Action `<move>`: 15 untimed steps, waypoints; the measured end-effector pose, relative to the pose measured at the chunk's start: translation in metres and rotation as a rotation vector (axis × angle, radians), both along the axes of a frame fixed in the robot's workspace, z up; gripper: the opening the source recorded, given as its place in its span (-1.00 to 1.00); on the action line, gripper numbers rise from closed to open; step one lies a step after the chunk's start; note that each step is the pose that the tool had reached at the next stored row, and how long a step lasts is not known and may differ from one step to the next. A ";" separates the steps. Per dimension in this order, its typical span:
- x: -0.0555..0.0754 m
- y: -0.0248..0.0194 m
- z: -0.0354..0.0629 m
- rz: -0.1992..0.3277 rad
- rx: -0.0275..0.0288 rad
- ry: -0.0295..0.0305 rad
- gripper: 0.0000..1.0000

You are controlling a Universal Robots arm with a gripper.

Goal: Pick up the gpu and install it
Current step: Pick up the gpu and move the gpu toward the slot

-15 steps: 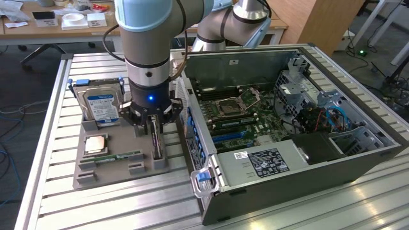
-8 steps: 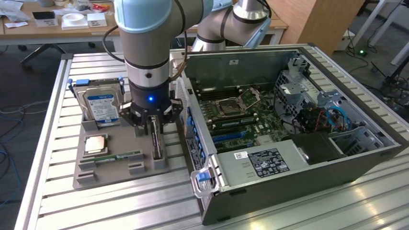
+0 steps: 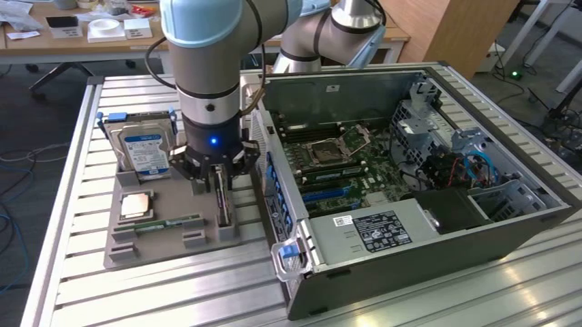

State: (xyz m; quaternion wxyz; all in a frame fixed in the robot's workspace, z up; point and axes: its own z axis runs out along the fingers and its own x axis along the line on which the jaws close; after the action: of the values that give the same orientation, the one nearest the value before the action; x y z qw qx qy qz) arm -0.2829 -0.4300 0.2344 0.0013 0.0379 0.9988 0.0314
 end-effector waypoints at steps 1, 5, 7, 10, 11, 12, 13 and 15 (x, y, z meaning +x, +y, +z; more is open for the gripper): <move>0.000 0.0001 -0.0005 0.000 0.0000 -0.0076 -0.15; 0.000 0.0000 -0.0009 0.000 0.0001 -0.0141 -0.15; -0.001 0.0000 -0.0009 0.000 0.0001 -0.0142 -0.15; -0.002 0.0000 -0.0009 0.000 0.0002 -0.0148 -0.15; -0.003 0.0000 -0.0009 0.000 0.0001 -0.0151 -0.15; -0.003 0.0000 -0.0013 0.000 0.0001 -0.0161 -0.15; -0.003 0.0000 -0.0017 0.000 0.0001 -0.0174 -0.15; -0.003 -0.0001 -0.0024 0.000 0.0001 -0.0191 -0.15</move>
State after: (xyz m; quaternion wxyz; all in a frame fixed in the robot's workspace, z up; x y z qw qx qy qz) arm -0.2857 -0.4301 0.2319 0.0108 0.0376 0.9987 0.0318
